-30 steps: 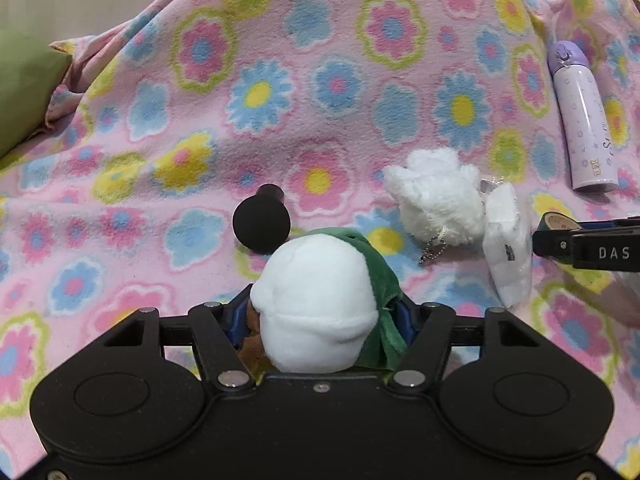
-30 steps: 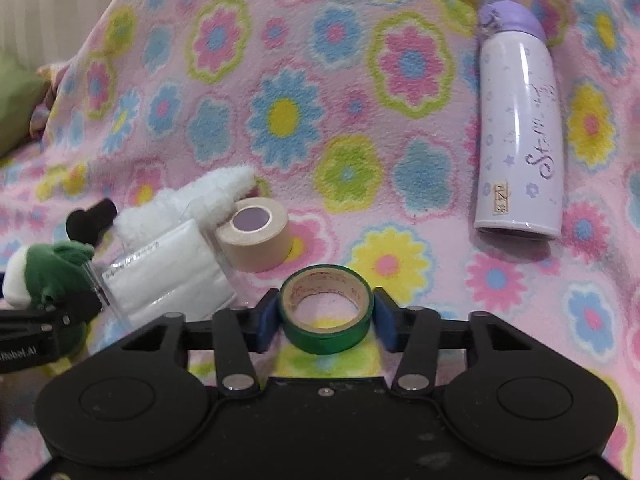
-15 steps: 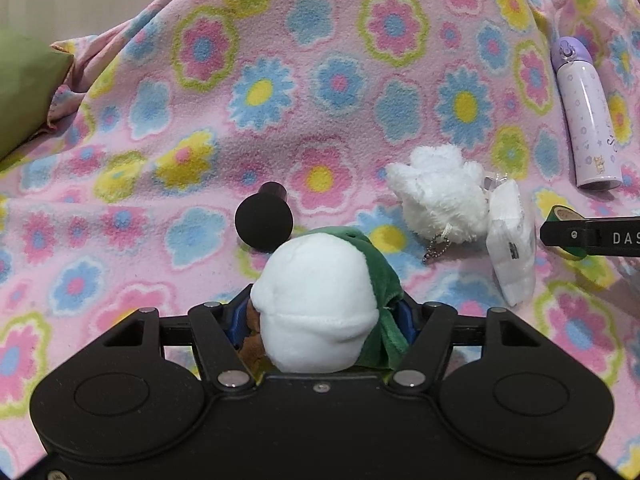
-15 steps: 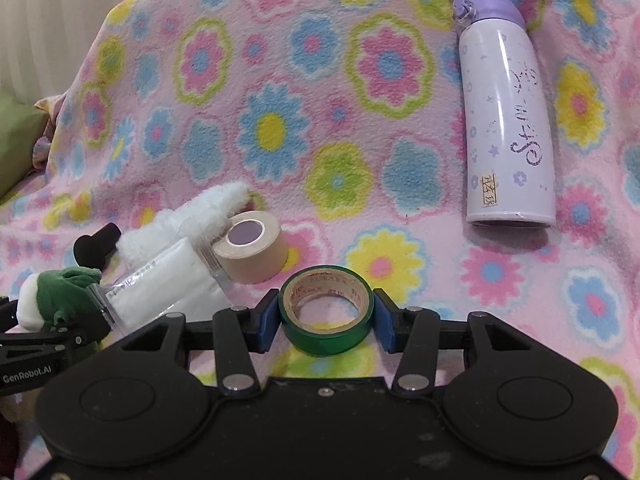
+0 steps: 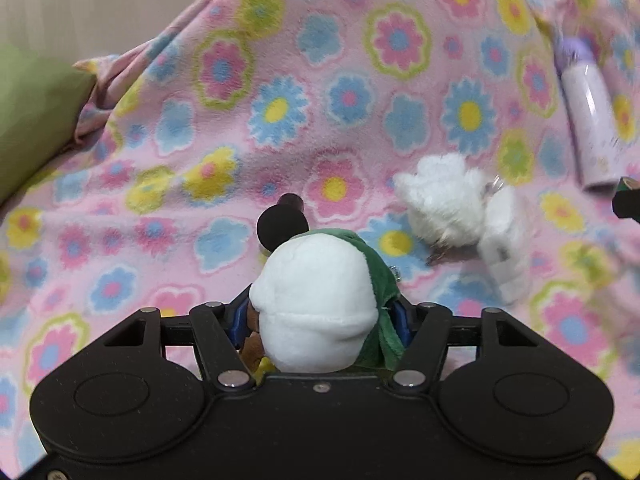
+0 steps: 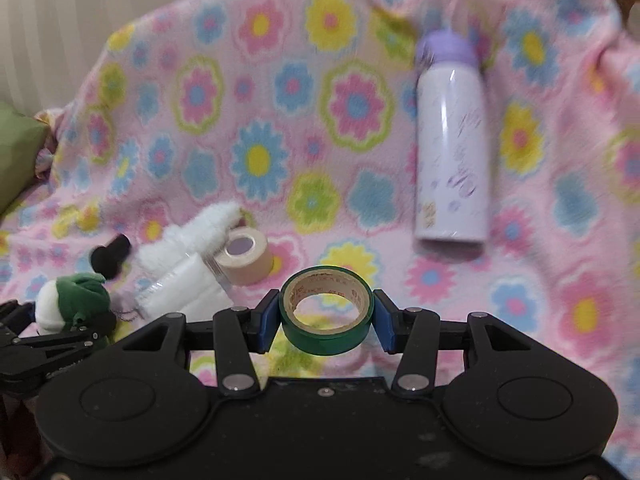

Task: Organize soft objects
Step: 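Carry the plush toy and green tape roll over the basket with both tools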

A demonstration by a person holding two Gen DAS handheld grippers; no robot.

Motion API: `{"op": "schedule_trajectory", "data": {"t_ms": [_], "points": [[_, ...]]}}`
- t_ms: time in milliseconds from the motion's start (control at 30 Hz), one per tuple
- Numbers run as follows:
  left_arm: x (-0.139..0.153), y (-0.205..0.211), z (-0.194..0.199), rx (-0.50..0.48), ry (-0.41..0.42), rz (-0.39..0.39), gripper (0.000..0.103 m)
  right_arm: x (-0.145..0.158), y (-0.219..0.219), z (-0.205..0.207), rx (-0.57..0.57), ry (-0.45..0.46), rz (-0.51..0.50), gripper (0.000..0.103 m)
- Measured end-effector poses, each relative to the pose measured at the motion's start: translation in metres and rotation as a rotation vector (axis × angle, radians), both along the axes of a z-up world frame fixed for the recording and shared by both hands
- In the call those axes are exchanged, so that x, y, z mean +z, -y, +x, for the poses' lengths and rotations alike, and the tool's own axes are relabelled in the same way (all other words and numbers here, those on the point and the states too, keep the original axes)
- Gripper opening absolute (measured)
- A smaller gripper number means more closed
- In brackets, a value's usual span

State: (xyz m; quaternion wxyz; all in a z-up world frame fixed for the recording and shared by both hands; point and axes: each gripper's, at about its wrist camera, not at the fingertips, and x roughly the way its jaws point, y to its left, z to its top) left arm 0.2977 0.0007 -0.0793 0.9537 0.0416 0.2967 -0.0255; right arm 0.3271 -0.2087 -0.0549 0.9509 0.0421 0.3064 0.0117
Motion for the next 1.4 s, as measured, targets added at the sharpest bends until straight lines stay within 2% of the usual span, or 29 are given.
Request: {"op": "schedule_trajectory", "data": {"t_ms": [233,300,433,500,667,800,933,1033,1400], "points": [[0.060,-0.011,-0.048,0.017,0.071,-0.112,0.060,0.051,-0.008,-0.067,0.043,0.133,0.022,0.047],[0.077,-0.009,-0.066,0.017,0.108,-0.099,0.060,0.065,-0.012,-0.088,0.056,0.178,0.043,0.048],[0.108,0.003,-0.115,0.008,0.197,-0.003,0.060,0.089,-0.016,-0.137,0.068,0.258,0.098,0.048],[0.118,0.008,-0.139,-0.016,0.227,0.021,0.060,0.098,-0.018,-0.162,0.067,0.281,0.125,0.048],[0.137,0.018,-0.195,-0.077,0.224,0.005,0.060,0.109,-0.019,-0.222,0.049,0.297,0.133,0.048],[0.142,0.022,-0.232,-0.082,0.217,-0.024,0.060,0.109,-0.021,-0.269,0.008,0.307,0.107,0.048],[0.140,0.026,-0.264,-0.073,0.212,-0.024,0.060,0.105,-0.022,-0.308,-0.010,0.292,0.118,0.048],[0.134,0.025,-0.275,-0.084,0.161,-0.044,0.060,0.099,-0.025,-0.326,-0.007,0.260,0.126,0.048],[0.094,0.016,-0.275,-0.048,-0.055,-0.098,0.060,0.048,-0.050,-0.321,0.001,-0.004,0.105,0.048]]}}
